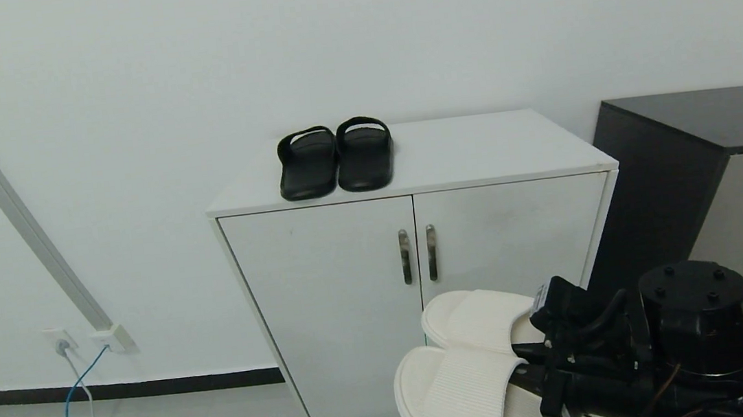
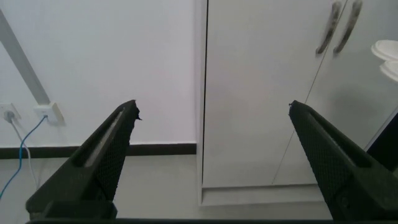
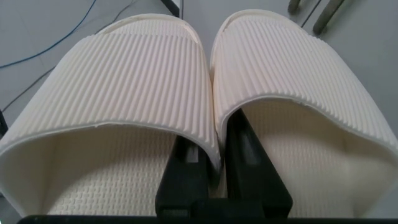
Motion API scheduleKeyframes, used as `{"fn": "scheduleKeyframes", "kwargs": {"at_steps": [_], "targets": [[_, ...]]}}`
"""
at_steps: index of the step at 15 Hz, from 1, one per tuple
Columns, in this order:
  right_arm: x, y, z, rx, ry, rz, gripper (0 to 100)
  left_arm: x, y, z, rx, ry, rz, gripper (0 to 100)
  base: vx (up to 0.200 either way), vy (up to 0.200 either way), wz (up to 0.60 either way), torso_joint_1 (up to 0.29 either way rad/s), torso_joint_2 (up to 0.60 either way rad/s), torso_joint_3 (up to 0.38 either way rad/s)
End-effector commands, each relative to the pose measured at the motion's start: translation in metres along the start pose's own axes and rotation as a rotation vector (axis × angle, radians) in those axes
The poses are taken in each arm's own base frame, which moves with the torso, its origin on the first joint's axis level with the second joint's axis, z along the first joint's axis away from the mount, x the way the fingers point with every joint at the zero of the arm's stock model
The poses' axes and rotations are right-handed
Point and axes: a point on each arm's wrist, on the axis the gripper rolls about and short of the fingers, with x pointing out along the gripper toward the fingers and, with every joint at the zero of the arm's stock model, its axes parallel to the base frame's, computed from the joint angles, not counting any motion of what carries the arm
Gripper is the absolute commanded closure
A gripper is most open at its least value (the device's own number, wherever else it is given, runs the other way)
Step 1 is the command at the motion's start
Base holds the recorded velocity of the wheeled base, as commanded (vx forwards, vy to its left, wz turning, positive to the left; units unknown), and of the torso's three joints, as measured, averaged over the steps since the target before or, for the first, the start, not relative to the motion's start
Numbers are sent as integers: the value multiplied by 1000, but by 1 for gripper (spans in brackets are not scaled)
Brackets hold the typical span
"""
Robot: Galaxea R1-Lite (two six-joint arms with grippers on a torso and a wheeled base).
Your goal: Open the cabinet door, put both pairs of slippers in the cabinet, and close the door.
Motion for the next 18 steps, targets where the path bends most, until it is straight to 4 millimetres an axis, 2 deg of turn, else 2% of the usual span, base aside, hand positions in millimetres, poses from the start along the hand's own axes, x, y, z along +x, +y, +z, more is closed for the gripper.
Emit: {"fn": "scheduleKeyframes", "kwargs": {"at_steps": [1,8,13,15,16,18], "targets": [[0,0,-1,1,3,3,100,0,0,0,0,0,0,0,0,0,0,-159,486,315],[0,1,-2,2,7,4,100,0,0,0,0,0,0,0,0,0,0,-129,468,344],[-2,1,-3,0,9,4,100,0,0,0,-3,2,4,0,0,0,0,-56,445,385],[-2,1,-3,2,9,4,100,-1,0,2,-2,-11,9,0,0,0,0,1,109,84],[-3,1,-4,2,11,6,100,-4,0,18,-16,-61,2,0,0,0,0,0,0,0],[-4,2,-4,1,14,3,100,-7,0,66,-105,-99,-21,0,0,0,0,0,0,0]]}}
